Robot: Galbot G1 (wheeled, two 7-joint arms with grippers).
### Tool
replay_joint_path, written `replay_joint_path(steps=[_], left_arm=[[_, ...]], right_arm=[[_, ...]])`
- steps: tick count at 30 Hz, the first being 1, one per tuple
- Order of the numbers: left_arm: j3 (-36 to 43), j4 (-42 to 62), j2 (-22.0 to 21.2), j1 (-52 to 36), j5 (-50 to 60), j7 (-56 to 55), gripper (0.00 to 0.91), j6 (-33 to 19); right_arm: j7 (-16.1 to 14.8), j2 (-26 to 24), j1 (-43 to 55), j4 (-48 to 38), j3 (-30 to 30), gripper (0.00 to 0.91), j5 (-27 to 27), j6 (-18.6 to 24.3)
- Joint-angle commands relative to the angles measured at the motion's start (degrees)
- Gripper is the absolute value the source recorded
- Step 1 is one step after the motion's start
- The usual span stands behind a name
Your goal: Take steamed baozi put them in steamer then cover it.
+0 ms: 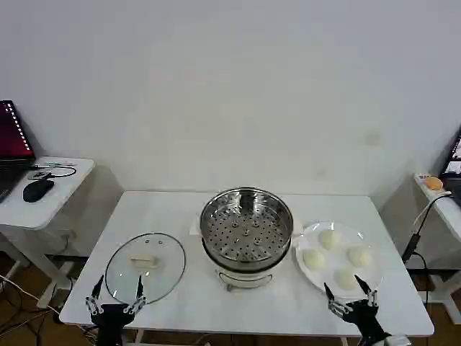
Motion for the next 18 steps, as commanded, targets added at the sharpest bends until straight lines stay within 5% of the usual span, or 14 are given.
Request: replay_joint_path(steps=[1, 5, 9, 18], left_arm=[[-0.6, -1.4, 0.7, -1.0, 2.1, 2.2, 0.907, 8.9], [-0.7, -0.2, 0.5, -2.0, 4.9, 2.5, 0.907, 6.7], [-0.7, 0.2, 0.3, -2.2, 5.5, 2.7, 0.907, 6.5], [-2.1, -1.7, 0.1, -2.4, 6.2, 5.7, 0.907, 6.6]], right_arm=[[-3.9, -15.2, 7.9, -4.1, 3.4, 0.907, -7.5, -6.7], [-10.6, -24.9, 14.8, -8.8, 2.9, 0.907, -20.4, -10.0], [-21.6, -34.5, 24.2, -13.5, -1.6, 0.907, -31.1, -11.4], [-37.5, -42.6, 52.4, -24.0, -26.7, 0.907, -34.8, -2.2]])
